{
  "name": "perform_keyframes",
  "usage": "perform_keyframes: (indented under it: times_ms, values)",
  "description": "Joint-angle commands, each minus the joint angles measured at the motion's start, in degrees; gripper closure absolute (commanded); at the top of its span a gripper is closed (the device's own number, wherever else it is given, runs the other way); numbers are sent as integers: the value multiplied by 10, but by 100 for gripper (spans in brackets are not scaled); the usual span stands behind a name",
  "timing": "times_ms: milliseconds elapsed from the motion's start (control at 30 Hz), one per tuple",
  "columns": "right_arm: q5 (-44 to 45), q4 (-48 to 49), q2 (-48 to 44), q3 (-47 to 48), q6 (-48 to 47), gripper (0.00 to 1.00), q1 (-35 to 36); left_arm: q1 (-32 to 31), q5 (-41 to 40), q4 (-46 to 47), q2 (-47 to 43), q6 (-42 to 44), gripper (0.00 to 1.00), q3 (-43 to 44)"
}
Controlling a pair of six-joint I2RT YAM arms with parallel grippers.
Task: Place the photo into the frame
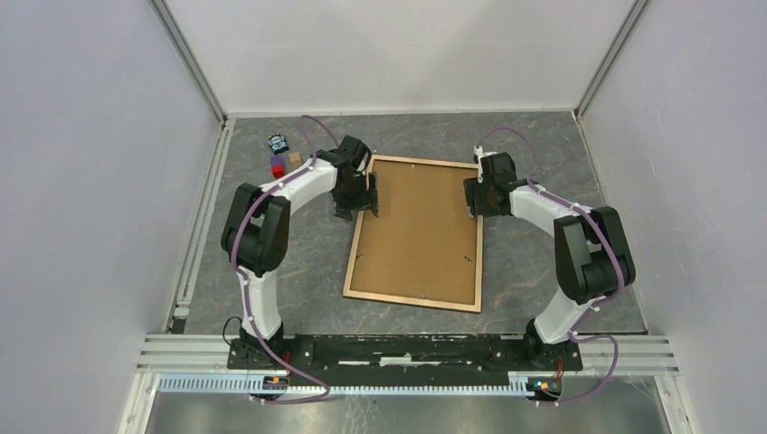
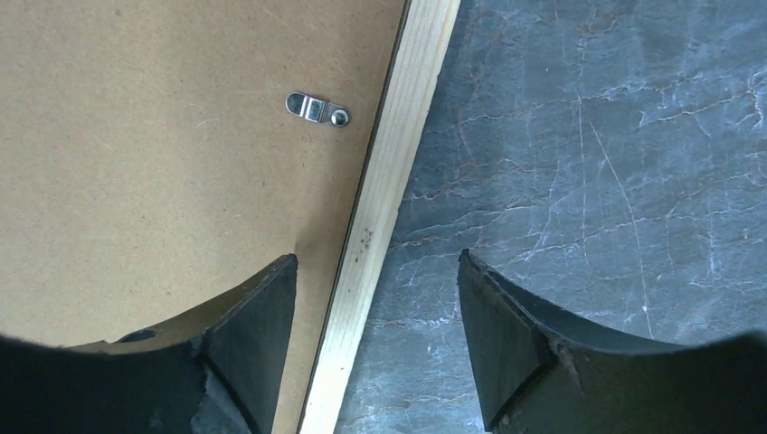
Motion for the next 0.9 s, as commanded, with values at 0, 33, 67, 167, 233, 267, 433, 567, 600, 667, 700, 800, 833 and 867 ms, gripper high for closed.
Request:
perform_keyframes:
  times_ms: [0, 33, 67, 167, 233, 267, 433, 567, 600, 667, 700, 800, 833, 867]
  values:
    - [-12, 3, -27, 31, 23, 27, -3, -2, 18, 25, 8, -54, 23, -9]
    - [-14, 4, -22, 40, 25, 27, -4, 1, 15, 25, 10, -57, 23, -9]
    - [-15, 2, -14, 48, 26, 26, -5, 4, 12, 25, 10, -59, 23, -11]
    - [-15, -4, 14, 73, 29, 26, -6, 12, 10, 25, 13, -56, 27, -8]
    - [-21, -9, 29, 88, 36, 25, -8, 17, 7, 24, 14, -52, 30, -6]
    - [-23, -11, 34, 93, 39, 25, -8, 18, 5, 20, 15, -50, 30, -2]
    - [-22, 8, 39, 96, 45, 19, -12, 18, 3, 17, 25, -43, 32, 3]
    - [-17, 0, 61, 117, 32, 20, -16, 18, 11, 12, 41, -45, 38, 11]
    - [-18, -2, 68, 120, 31, 22, -18, 18, 8, 9, 45, -45, 43, 14]
    - [-18, -5, 75, 123, 35, 25, -20, 18, 3, 5, 49, -44, 47, 19]
    - [-20, -4, 78, 122, 39, 26, -20, 18, 0, 2, 51, -44, 49, 20]
    - [-22, 6, 83, 117, 56, 24, -20, 18, -5, -3, 54, -44, 52, 27]
    - [-18, 4, 86, 120, 63, 23, -20, 18, -4, -3, 56, -45, 53, 28]
    - [-12, 0, 91, 125, 73, 22, -19, 18, -3, -3, 54, -44, 55, 28]
